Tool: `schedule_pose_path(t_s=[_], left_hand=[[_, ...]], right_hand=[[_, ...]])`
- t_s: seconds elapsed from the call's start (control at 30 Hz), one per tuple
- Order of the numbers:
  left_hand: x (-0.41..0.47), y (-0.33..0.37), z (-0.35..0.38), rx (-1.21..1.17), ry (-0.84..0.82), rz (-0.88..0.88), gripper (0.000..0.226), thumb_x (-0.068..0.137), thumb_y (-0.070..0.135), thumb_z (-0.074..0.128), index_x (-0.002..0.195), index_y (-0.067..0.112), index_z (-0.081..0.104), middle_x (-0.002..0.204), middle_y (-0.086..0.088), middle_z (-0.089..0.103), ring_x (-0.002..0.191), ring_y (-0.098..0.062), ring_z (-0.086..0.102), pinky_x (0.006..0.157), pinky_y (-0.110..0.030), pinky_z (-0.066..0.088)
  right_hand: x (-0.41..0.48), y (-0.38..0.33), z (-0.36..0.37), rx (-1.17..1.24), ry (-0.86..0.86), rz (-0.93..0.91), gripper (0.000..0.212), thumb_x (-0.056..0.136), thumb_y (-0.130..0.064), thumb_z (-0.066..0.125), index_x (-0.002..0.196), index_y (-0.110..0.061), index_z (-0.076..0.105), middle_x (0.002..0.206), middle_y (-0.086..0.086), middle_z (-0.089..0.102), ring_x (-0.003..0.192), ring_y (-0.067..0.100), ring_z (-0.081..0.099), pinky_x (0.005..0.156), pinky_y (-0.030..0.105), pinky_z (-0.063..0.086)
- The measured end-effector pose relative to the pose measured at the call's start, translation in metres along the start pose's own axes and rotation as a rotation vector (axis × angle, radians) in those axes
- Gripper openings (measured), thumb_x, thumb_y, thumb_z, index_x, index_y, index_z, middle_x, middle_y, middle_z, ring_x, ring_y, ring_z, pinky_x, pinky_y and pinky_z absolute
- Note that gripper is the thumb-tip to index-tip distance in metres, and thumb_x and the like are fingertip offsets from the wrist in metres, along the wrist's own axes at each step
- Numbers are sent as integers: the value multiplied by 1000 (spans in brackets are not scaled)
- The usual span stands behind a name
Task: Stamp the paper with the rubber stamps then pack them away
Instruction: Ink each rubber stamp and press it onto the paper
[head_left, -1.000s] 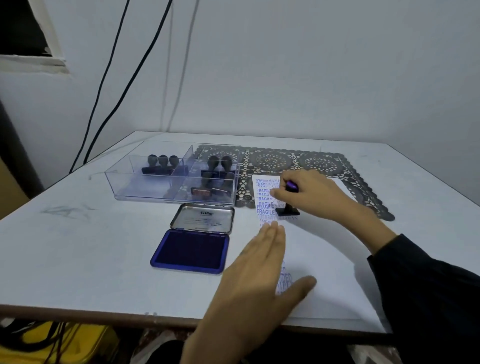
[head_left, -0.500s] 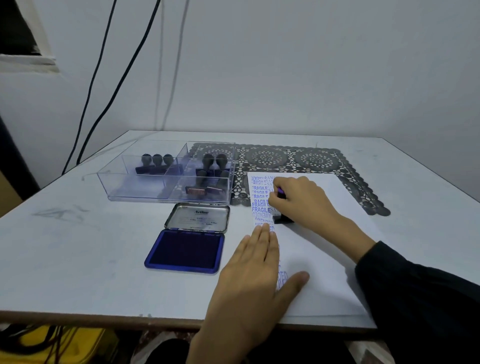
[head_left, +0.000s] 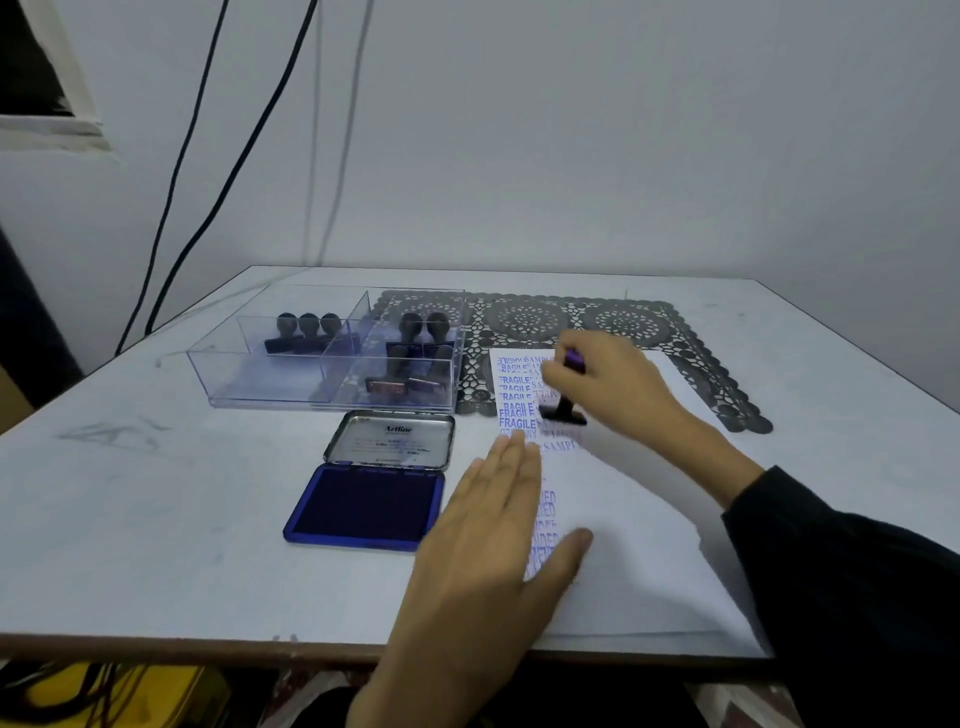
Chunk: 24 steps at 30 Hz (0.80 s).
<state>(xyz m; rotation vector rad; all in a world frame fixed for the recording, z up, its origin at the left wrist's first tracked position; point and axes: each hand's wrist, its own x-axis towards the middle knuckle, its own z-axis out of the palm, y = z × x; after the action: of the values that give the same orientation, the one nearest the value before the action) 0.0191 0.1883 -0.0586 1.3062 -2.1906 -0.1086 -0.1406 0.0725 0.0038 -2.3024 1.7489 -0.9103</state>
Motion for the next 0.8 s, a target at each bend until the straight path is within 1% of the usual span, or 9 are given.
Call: schedule_pose_path(t_s=[0.03, 0.1, 0.13, 0.2, 0.4, 0.47, 0.57, 0.73, 0.8], left_hand=[[-2, -2, -9, -45, 40, -17, 72, 93, 60, 34, 147, 13, 34, 154, 3, 26, 141, 3, 16, 114, -16, 2], [-10, -11, -28, -83, 63, -110, 81, 81, 70, 34, 150, 31, 14, 155, 21, 3, 133, 21, -10, 107, -3, -7], [-17, -18, -37, -113, 76, -166, 85, 76, 74, 34, 149, 37, 12, 152, 29, 1, 131, 25, -11, 105, -1, -6], [-31, -40, -54, -165, 121, -272, 90, 67, 81, 39, 146, 44, 20, 148, 37, 7, 132, 24, -2, 105, 0, 0], [-52, -92, -92, -164, -59, -537, 115, 43, 98, 43, 145, 53, 13, 143, 46, 2, 134, 19, 7, 116, -28, 20], [-52, -94, -94, -99, -137, -555, 120, 41, 101, 35, 147, 50, 8, 147, 40, -1, 133, 17, 2, 116, -29, 17], [-51, -90, -91, 49, -169, -512, 118, 44, 99, 17, 148, 45, 4, 145, 36, -10, 126, 18, -11, 114, -22, 9], [-51, -89, -88, 144, -190, -521, 112, 47, 99, 7, 147, 47, 1, 136, 37, -18, 124, 17, -13, 115, -24, 12], [-52, -90, -87, 168, -191, -509, 109, 48, 98, 5, 146, 49, -2, 134, 37, -21, 123, 18, -15, 114, -23, 11]], right_hand=[[5, -4, -6, 90, 50, 16, 26, 86, -24, 57, 63, -19, 46, 56, -7, 45, 58, 17, 43, 55, 29, 28], [12, -15, -17, 233, 109, 25, 31, 85, -21, 58, 59, -20, 42, 53, -6, 40, 54, 16, 36, 56, 29, 26], [14, -22, -20, 272, 111, 20, 30, 84, -20, 58, 59, -19, 43, 53, -5, 39, 54, 16, 34, 57, 29, 26], [15, -37, -23, 316, 85, 2, 27, 84, -21, 58, 59, -18, 45, 53, -3, 39, 56, 17, 35, 59, 30, 28], [8, -89, 0, 268, -116, -96, 27, 85, -27, 60, 61, -20, 49, 54, -5, 45, 53, 13, 43, 56, 27, 33], [2, -105, 18, 220, -175, -129, 24, 85, -30, 59, 65, -20, 52, 56, -6, 47, 57, 15, 48, 57, 26, 34], [-9, -126, 46, 142, -221, -179, 21, 85, -34, 57, 70, -20, 54, 61, -7, 51, 66, 20, 54, 59, 28, 34], [-15, -140, 73, 63, -156, -262, 18, 84, -26, 54, 72, -12, 52, 66, 1, 52, 65, 27, 50, 55, 30, 29], [-17, -141, 79, 39, -120, -283, 17, 84, -22, 51, 71, -12, 47, 62, 0, 45, 62, 27, 45, 54, 30, 27]])
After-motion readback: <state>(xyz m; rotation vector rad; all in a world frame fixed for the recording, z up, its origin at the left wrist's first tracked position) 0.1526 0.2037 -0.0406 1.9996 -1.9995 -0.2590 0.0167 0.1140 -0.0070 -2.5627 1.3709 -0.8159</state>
